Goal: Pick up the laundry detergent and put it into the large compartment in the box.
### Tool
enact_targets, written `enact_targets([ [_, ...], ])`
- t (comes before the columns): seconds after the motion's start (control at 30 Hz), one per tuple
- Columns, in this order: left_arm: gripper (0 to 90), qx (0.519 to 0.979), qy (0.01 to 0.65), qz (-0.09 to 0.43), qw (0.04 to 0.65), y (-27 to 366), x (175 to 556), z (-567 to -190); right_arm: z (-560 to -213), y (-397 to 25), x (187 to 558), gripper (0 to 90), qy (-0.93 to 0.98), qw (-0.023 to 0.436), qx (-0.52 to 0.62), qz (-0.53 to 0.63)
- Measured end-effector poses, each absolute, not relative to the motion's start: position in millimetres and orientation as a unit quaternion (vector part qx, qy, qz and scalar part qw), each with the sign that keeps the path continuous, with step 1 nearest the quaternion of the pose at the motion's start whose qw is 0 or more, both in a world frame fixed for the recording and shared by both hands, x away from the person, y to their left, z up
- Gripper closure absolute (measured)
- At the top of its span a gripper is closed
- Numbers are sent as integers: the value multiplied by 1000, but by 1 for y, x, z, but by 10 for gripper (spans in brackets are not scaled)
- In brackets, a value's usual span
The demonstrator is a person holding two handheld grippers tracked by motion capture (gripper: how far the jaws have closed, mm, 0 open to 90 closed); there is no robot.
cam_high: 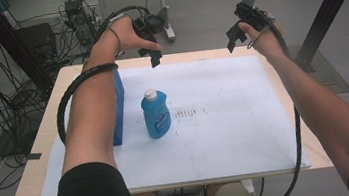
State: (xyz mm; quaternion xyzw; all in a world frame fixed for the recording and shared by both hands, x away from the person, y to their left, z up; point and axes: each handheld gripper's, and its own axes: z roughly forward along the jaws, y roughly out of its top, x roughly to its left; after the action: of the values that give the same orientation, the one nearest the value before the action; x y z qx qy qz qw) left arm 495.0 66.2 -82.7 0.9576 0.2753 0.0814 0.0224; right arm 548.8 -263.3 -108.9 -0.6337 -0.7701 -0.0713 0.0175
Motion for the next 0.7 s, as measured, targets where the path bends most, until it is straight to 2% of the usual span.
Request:
enact_targets([
  [0.7,64,958,275,81,26,66,493,-81,-107,-265,547,76,-770,16,-634,-71],
])
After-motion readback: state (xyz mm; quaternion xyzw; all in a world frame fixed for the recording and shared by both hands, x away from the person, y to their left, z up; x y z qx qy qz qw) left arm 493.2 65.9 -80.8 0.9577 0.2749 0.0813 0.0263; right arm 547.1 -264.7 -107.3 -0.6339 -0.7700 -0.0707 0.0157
